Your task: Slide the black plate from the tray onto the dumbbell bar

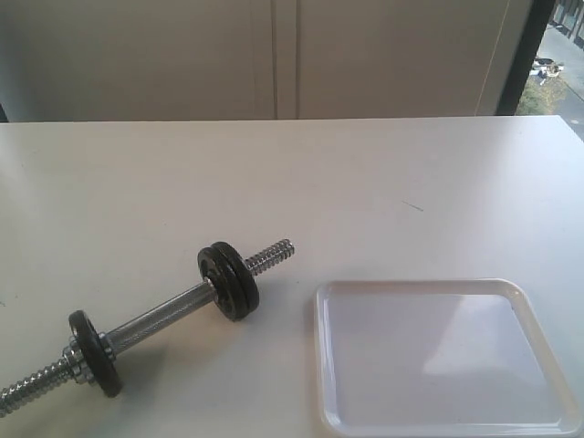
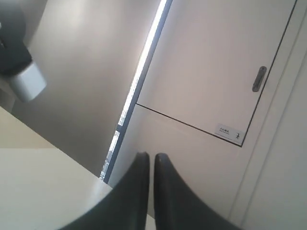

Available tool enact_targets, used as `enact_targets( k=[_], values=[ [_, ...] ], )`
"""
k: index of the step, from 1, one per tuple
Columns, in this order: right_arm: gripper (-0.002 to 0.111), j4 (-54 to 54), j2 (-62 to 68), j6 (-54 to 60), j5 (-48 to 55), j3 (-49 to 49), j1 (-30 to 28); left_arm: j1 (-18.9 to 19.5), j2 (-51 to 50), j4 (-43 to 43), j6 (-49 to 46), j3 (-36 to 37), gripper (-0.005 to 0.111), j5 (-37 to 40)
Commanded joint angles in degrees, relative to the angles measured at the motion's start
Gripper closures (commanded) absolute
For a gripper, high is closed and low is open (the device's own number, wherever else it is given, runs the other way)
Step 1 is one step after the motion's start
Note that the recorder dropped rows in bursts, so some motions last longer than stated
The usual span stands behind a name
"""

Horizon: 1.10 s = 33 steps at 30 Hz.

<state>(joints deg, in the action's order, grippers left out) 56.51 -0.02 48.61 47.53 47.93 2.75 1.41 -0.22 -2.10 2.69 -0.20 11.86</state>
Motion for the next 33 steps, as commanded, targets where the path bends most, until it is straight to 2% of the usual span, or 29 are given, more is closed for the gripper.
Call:
enact_targets(
  k=[1, 3, 7, 10, 11, 13, 15, 20, 25, 33],
  values=[
    [0.104, -4.38, 0.02, -7.26, -3.64, -1.74, -2.40, 0.31, 0.22, -0.65, 0.04, 0.20, 0.107, -0.25],
    [0.104, -7.57, 0.02, -14.17, -6.92, -2.77, -3.55, 0.31, 0.22, -0.65, 0.04, 0.20, 0.107, -0.25],
    [0.104, -19.06, 0.02, -35.20, -13.67, -4.96, -4.51, 0.31, 0.22, -0.65, 0.04, 0.20, 0.107, -0.25],
    [0.104, -32.56, 0.02, -59.07, -20.28, -7.75, -4.51, 0.31, 0.22, -0.65, 0.04, 0.20, 0.107, -0.25],
    [0.104, -37.69, 0.02, -70.86, -24.26, -9.75, -4.51, 0.31, 0.22, -0.65, 0.04, 0.20, 0.107, -0.25],
    [0.104, -42.26, 0.02, -79.33, -28.80, -14.05, -4.51, 0.31, 0.22, -0.65, 0.04, 0.20, 0.107, -0.25],
    [0.104, -44.14, 0.02, -78.07, -29.18, -17.14, -4.51, 0.31, 0.22, -0.65, 0.04, 0.20, 0.107, -0.25],
    [0.104, -45.67, 0.02, -62.18, -27.94, -25.34, -4.51, 0.31, 0.22, -0.65, 0.04, 0.20, 0.107, -0.25],
    [0.104, -52.26, 0.02, -61.69, -28.32, -37.73, -4.51, 0.31, 0.22, -0.65, 0.04, 0.20, 0.107, -0.25],
    [0.104, -59.75, 0.02, -61.05, -28.45, -46.37, -4.51, 0.31, 0.22, -0.65, 0.04, 0.20, 0.107, -0.25]
  ],
)
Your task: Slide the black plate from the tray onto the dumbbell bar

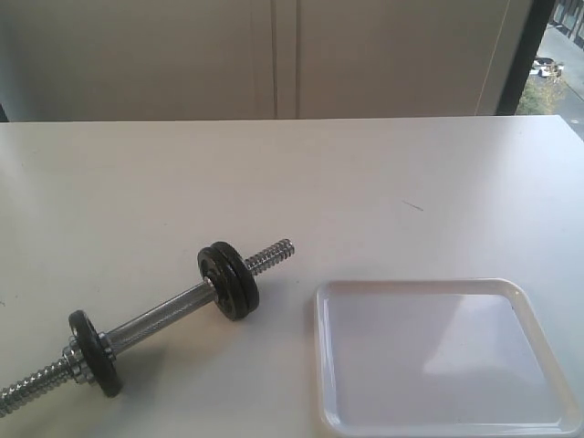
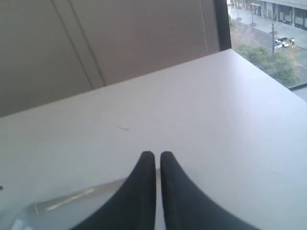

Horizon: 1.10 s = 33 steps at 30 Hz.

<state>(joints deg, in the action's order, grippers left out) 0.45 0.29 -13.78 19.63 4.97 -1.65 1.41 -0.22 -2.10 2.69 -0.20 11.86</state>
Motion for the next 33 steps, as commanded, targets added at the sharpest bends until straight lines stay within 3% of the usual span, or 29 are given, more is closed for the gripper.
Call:
enact_targets(
  k=[1, 9, 16, 33],
  values=[
    [0.104, -3.69, -0.29, 2.41, -0.55, -4.53, -0.11, 0.31, 0.22, -0.65, 0.04, 0.20, 0.107, -0.25],
    [0.104, -3.78, -0.29, 17.38, -1.12, -4.97, 1.38, 0.31, 0.22, -0.65, 0.04, 0.20, 0.107, -0.25],
    [0.104, -2.28, -0.29, 17.56, -1.28, -4.97, 6.94, 0.31, 0.22, -0.65, 0.04, 0.20, 0.107, -0.25],
    [0.104, -3.05, -0.29, 10.45, -1.66, -4.97, 6.65, 0.31, 0.22, -0.65, 0.04, 0.20, 0.107, -0.25]
  ],
)
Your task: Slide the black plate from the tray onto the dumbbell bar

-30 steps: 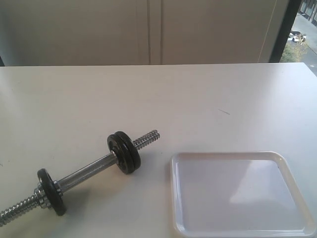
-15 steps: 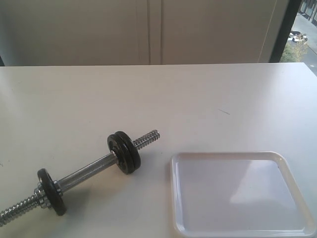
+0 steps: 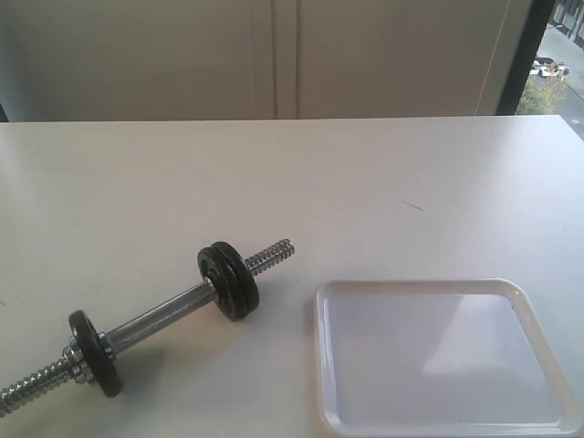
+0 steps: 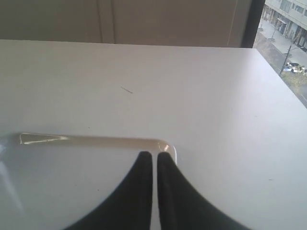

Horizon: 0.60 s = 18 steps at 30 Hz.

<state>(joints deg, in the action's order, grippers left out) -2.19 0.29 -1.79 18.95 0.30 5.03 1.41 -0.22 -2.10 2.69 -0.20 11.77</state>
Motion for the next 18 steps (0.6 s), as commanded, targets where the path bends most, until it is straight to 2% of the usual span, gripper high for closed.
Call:
enact_targets(
  k=[1, 18],
  values=[
    [0.104, -0.42, -0.29, -2.31, -0.98, -0.30, -0.03, 0.31, 0.22, -0.65, 0.04, 0.20, 0.107, -0.16],
    [0.104, -0.42, -0.29, -2.72, -1.44, -0.30, -0.40, 0.31, 0.22, -0.65, 0.04, 0.20, 0.107, -0.16]
  ],
)
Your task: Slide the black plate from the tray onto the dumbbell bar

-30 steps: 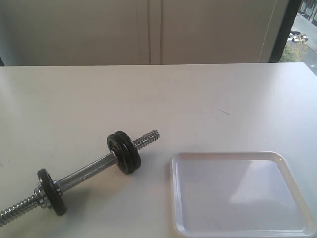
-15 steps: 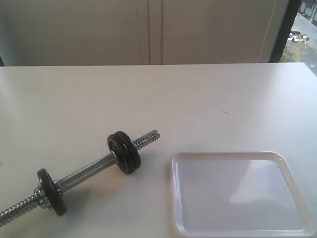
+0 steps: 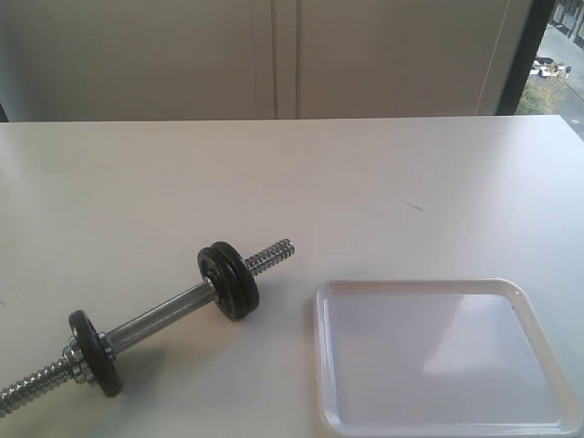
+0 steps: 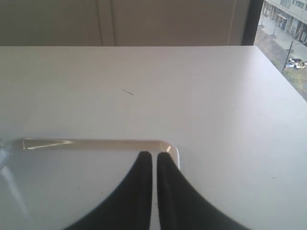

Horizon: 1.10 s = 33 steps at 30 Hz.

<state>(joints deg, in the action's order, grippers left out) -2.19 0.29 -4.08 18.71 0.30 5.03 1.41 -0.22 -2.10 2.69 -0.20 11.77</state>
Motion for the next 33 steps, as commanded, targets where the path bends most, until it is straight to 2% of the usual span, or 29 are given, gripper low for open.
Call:
enact_targets(
  k=[1, 6, 33],
  values=[
    [0.104, -0.42, -0.29, -0.43, -1.20, -0.30, -0.81, 0.31, 0.22, -0.65, 0.04, 0.20, 0.107, -0.16],
    [0.104, -0.53, -0.29, -0.43, -1.20, -0.30, -2.20, 0.31, 0.22, -0.65, 0.04, 0.20, 0.107, -0.16],
    [0.104, -0.42, -0.29, -0.43, -0.83, -0.30, -2.18, 0.31, 0.22, -0.65, 0.04, 0.20, 0.107, -0.16]
  ],
)
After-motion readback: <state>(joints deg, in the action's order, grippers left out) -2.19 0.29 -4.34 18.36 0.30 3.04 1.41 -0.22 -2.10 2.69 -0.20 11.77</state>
